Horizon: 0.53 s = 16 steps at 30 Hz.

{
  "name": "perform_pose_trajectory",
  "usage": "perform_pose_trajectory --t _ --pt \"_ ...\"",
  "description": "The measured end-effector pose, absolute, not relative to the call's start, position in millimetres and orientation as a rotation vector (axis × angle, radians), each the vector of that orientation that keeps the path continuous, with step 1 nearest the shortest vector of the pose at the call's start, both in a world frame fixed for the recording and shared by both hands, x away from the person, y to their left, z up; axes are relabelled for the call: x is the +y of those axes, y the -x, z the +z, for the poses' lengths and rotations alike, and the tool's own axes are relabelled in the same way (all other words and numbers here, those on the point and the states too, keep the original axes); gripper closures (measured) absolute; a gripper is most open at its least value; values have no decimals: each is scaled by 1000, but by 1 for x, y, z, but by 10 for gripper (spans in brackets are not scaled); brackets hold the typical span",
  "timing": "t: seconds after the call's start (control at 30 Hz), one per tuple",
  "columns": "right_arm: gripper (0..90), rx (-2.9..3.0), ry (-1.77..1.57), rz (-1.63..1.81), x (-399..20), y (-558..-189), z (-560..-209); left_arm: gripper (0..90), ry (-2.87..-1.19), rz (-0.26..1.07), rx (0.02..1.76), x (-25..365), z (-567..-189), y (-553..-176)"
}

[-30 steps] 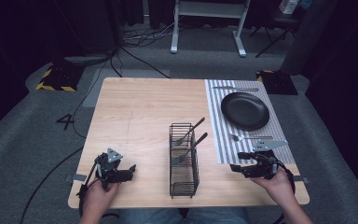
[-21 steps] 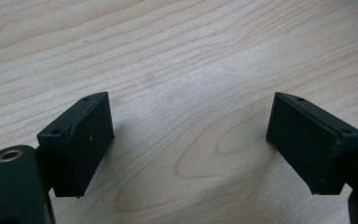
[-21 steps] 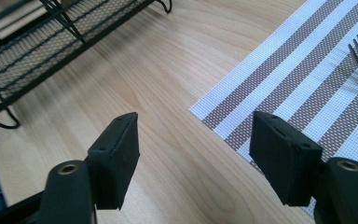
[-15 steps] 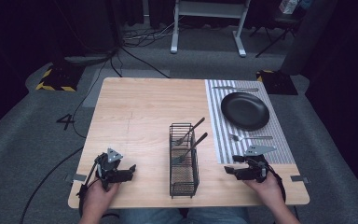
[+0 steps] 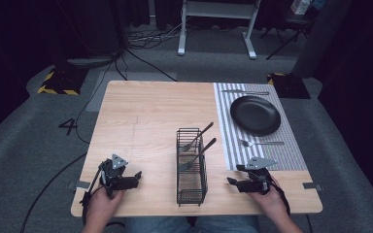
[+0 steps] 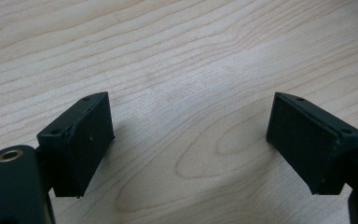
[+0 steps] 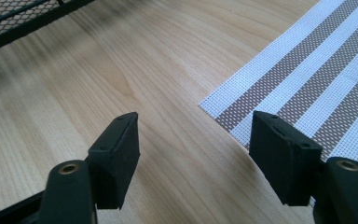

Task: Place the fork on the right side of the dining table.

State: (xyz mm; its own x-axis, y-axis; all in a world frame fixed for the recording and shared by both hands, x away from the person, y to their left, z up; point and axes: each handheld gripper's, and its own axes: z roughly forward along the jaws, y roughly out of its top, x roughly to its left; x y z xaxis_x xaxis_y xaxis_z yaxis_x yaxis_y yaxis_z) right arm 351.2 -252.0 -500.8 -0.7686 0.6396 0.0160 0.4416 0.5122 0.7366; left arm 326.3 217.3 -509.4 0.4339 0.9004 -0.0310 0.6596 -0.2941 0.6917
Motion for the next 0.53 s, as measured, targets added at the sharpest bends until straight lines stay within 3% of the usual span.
perform_pose_trajectory --t 0.23,0.53 --pt "310 2493 -912 1101 -250 -351 -505 147 -2054 489 1308 217 -509 -326" --pt "157 2483 -891 1083 -245 -345 -508 147 -2054 488 1308 217 -509 -326"
